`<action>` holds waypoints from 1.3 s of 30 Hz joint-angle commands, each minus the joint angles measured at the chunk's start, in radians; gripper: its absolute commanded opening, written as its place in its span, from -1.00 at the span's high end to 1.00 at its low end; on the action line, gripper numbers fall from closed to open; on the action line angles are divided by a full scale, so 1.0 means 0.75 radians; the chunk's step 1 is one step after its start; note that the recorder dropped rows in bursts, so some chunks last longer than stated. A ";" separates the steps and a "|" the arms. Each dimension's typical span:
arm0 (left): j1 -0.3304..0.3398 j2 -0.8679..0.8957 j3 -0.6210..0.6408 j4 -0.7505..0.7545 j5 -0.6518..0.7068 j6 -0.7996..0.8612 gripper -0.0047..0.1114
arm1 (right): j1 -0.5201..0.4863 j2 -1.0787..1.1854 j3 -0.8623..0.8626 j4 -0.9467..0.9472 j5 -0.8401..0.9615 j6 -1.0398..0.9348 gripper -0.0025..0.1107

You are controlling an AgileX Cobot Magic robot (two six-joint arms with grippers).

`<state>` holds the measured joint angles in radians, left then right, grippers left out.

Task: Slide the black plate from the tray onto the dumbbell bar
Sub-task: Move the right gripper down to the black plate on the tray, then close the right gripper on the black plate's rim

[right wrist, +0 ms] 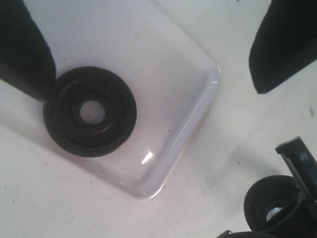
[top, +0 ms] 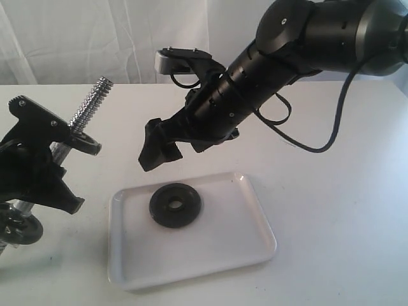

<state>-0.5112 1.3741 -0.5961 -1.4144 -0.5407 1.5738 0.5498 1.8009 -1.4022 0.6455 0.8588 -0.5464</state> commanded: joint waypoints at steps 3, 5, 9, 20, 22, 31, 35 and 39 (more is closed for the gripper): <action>0.000 -0.079 -0.044 0.062 -0.126 -0.006 0.92 | 0.002 -0.007 -0.013 -0.010 -0.008 0.142 -0.90; 0.000 -0.079 -0.044 0.075 -0.126 -0.006 0.92 | 0.002 -0.007 -0.021 -0.044 0.009 0.128 -0.90; 0.000 -0.079 -0.044 0.078 -0.133 -0.006 0.92 | 0.002 -0.003 -0.026 -0.028 0.045 -0.197 -0.90; 0.000 -0.079 -0.044 0.084 -0.159 -0.009 0.92 | 0.105 0.176 -0.161 -0.297 -0.021 -0.066 -0.90; 0.000 -0.079 -0.044 0.079 -0.159 -0.009 0.92 | 0.122 0.213 -0.178 -0.300 -0.021 -0.066 -0.90; 0.000 -0.079 -0.044 0.079 -0.159 -0.009 0.92 | 0.171 0.337 -0.224 -0.552 0.002 0.111 -0.90; 0.000 -0.079 -0.044 0.079 -0.159 -0.009 0.92 | 0.182 0.357 -0.231 -0.559 0.009 0.111 -0.90; 0.000 -0.079 -0.044 0.079 -0.159 -0.009 0.92 | 0.187 0.395 -0.231 -0.562 0.000 0.166 -0.90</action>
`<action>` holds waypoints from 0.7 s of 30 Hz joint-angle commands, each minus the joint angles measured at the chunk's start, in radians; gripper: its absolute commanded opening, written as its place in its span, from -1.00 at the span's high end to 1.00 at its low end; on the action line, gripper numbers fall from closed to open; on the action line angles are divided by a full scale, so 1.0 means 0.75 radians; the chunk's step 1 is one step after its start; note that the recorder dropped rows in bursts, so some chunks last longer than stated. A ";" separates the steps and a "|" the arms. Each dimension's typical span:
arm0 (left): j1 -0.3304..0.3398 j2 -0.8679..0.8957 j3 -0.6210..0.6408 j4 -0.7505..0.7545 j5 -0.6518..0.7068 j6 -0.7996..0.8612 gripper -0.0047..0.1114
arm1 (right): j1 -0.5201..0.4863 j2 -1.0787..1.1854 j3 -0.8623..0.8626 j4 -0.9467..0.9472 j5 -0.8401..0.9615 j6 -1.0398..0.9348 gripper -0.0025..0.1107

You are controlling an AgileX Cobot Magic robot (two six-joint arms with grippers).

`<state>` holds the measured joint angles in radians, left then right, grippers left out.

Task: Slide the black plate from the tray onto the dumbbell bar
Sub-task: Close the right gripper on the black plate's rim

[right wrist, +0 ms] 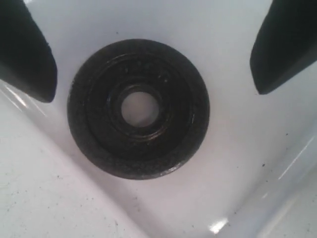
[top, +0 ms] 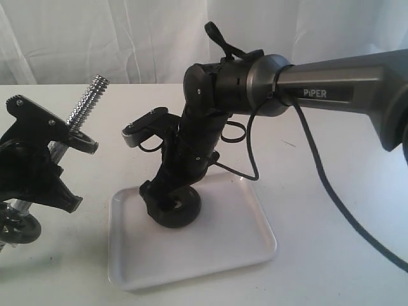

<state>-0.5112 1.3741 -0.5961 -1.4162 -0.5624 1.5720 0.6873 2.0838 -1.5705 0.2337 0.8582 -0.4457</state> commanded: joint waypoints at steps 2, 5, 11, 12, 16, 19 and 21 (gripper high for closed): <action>0.000 -0.079 -0.044 0.082 -0.130 -0.006 0.92 | 0.004 0.024 -0.007 -0.011 -0.026 0.038 -0.90; 0.000 -0.079 -0.044 0.082 -0.127 -0.006 0.92 | 0.004 0.035 -0.007 -0.011 -0.066 0.042 -0.90; 0.000 -0.079 -0.044 0.082 -0.127 -0.006 0.92 | 0.004 0.093 -0.007 -0.005 -0.071 0.042 -0.90; 0.000 -0.079 -0.044 0.082 -0.127 -0.006 0.92 | 0.004 0.108 -0.007 -0.005 -0.071 0.042 -0.90; 0.000 -0.079 -0.044 0.082 -0.130 -0.006 0.92 | 0.006 0.128 -0.007 0.011 -0.071 0.042 -0.90; 0.000 -0.079 -0.044 0.082 -0.130 -0.006 0.92 | 0.015 0.134 -0.007 0.011 -0.081 0.042 -0.90; 0.000 -0.079 -0.044 0.082 -0.130 -0.006 0.92 | 0.025 0.140 -0.007 0.003 -0.090 0.042 -0.90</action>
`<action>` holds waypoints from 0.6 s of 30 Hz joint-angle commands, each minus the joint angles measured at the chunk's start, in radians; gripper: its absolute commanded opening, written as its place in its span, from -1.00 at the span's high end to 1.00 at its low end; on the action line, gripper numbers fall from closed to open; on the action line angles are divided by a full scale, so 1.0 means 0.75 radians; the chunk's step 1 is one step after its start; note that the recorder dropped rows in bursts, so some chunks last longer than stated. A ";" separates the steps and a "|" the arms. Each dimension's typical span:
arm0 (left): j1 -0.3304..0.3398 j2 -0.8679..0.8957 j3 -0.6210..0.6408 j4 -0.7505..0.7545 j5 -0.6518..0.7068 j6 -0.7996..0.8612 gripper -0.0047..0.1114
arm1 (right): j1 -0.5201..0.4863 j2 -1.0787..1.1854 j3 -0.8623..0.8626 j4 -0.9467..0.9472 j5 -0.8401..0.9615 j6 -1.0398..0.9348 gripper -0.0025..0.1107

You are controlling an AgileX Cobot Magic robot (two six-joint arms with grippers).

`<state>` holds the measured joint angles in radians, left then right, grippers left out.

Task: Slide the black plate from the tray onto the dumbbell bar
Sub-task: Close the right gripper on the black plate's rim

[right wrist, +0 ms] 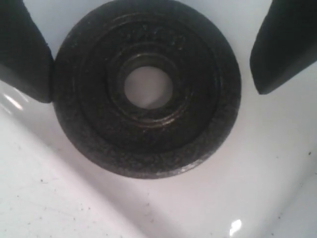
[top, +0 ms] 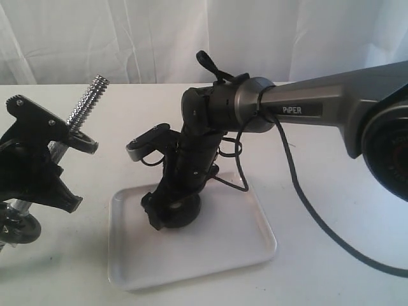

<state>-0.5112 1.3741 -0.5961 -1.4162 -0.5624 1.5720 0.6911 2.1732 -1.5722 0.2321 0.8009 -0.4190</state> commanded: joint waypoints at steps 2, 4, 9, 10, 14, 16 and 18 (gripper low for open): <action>0.000 -0.079 -0.044 0.082 -0.130 -0.006 0.92 | 0.035 0.030 -0.004 -0.026 -0.019 0.006 -0.90; 0.000 -0.079 -0.044 0.082 -0.133 -0.006 0.92 | 0.049 0.039 -0.004 -0.058 -0.019 0.006 -0.90; 0.000 -0.079 -0.044 0.082 -0.133 -0.006 0.92 | 0.060 0.048 -0.004 -0.107 -0.017 0.006 -0.90; 0.000 -0.079 -0.044 0.082 -0.133 -0.006 0.92 | 0.060 0.048 -0.004 -0.115 -0.017 0.006 -0.90; 0.000 -0.079 -0.044 0.082 -0.133 -0.006 0.92 | 0.060 0.048 -0.004 -0.125 -0.017 0.006 -0.90; 0.000 -0.079 -0.044 0.082 -0.135 -0.006 0.92 | 0.060 0.048 -0.004 -0.125 -0.017 0.004 -0.90; 0.000 -0.079 -0.044 0.082 -0.135 -0.006 0.92 | 0.060 0.048 -0.004 -0.125 -0.020 0.003 -0.90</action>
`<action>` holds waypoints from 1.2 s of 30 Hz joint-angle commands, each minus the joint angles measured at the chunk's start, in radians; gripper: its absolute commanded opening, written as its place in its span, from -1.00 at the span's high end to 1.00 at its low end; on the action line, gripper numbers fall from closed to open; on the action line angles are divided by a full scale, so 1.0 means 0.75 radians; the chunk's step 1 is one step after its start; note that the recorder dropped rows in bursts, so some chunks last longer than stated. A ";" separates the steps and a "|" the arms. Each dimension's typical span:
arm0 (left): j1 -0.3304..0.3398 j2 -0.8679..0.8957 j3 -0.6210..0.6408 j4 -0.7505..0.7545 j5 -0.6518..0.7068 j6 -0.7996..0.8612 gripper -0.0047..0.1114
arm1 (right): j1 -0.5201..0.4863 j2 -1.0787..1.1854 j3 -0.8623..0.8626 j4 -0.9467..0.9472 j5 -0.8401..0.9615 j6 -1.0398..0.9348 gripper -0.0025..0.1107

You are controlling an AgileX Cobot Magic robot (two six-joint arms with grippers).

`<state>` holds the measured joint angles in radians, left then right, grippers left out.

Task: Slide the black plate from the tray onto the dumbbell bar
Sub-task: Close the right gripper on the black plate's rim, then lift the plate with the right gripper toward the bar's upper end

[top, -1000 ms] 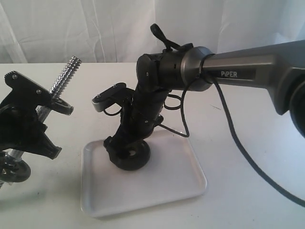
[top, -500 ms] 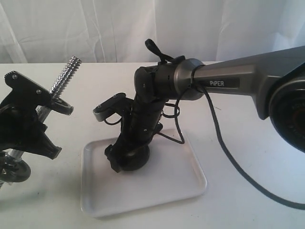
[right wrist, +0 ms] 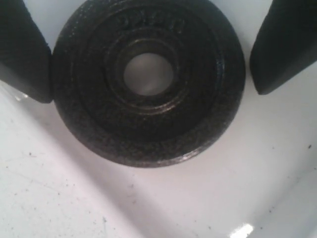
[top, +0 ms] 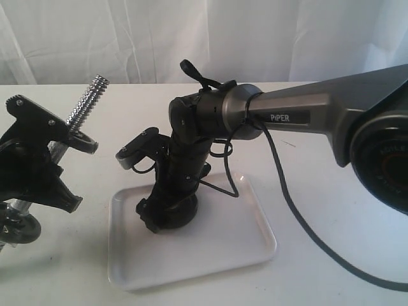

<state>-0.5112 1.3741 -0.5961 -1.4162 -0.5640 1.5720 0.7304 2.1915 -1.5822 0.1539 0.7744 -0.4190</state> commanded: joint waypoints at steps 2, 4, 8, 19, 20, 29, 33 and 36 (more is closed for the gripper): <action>0.000 -0.079 -0.044 0.082 -0.133 -0.006 0.92 | 0.008 0.023 0.009 -0.021 0.016 0.003 -0.90; 0.000 -0.079 -0.044 0.082 -0.133 -0.006 0.92 | 0.008 0.023 0.009 -0.021 0.018 0.003 -0.90; 0.000 -0.079 -0.044 0.082 -0.133 -0.006 0.92 | 0.008 0.023 0.009 -0.037 0.018 0.007 -0.90; 0.000 -0.079 -0.044 0.082 -0.133 -0.006 0.92 | 0.008 0.023 0.009 -0.106 0.041 0.113 0.39; 0.000 -0.079 -0.044 0.082 -0.133 -0.006 0.92 | 0.008 0.023 0.009 -0.103 0.048 0.113 0.64; 0.000 -0.079 -0.044 0.082 -0.128 -0.006 0.92 | 0.008 -0.008 0.009 -0.091 0.159 0.121 0.96; 0.000 -0.079 -0.044 0.082 -0.125 -0.006 0.92 | -0.004 -0.093 0.009 -0.071 0.216 0.121 0.96; 0.000 -0.079 -0.044 0.080 -0.122 -0.003 0.92 | -0.040 -0.172 0.009 -0.021 0.264 0.107 0.96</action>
<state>-0.5112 1.3741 -0.5961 -1.4162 -0.5640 1.5720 0.7273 2.1385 -1.5722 0.1074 0.9445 -0.3321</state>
